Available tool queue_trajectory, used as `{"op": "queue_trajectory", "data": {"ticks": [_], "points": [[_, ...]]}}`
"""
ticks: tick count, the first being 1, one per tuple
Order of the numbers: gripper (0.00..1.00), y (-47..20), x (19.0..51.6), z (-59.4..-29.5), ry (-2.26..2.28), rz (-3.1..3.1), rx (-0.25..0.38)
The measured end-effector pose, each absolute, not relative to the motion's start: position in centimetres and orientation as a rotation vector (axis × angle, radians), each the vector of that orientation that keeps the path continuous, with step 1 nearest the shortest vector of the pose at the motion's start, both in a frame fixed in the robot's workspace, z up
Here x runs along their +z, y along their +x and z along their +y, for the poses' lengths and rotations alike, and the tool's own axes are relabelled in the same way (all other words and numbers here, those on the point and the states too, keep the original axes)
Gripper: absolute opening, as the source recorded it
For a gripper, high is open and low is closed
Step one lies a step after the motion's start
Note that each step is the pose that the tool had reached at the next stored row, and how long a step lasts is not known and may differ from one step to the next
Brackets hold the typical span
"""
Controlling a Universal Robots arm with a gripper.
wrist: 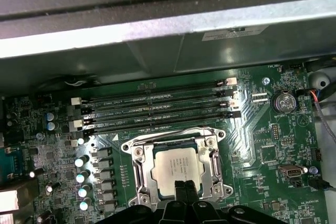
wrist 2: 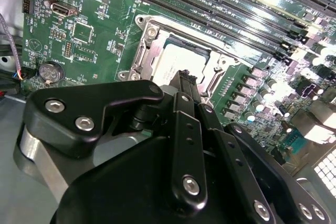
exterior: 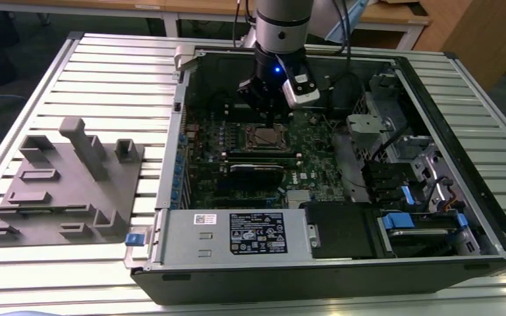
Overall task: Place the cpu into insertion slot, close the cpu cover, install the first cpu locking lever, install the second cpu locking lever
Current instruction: 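Install the second cpu locking lever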
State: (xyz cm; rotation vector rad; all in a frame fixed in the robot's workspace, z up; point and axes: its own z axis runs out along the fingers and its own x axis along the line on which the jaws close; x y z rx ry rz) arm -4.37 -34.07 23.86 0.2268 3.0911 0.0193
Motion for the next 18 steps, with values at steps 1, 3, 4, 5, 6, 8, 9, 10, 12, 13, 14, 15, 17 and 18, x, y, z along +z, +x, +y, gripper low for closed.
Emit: {"op": "queue_trajectory", "data": {"ticks": [1,3,4,5,6,8,9,10,12,13,14,15,17,18], "points": [[0.11,-4.4,23.9,-34.1,0.227,3.091,0.019],[0.11,-4.4,23.9,-34.2,0.227,3.091,0.019],[0.11,-4.4,23.9,-34.3,0.227,3.091,0.019],[0.11,-4.4,23.9,-34.4,0.227,3.091,0.019],[0.11,-4.4,23.9,-34.5,0.227,3.091,0.019],[0.11,-4.4,23.9,-34.7,0.227,3.091,0.019],[0.11,-4.4,23.9,-34.8,0.227,3.091,0.019],[0.11,-4.4,23.9,-34.9,0.227,3.091,0.019],[0.11,-4.4,23.9,-35.1,0.227,3.091,0.019],[0.11,-4.4,23.9,-35.2,0.227,3.091,0.019],[0.11,-4.4,23.9,-35.3,0.227,3.091,0.019],[0.11,-4.4,23.9,-35.5,0.227,3.091,0.019],[0.11,-4.4,23.9,-35.7,0.227,3.091,0.019],[0.11,-4.4,23.9,-35.8,0.227,3.091,0.019]]}}
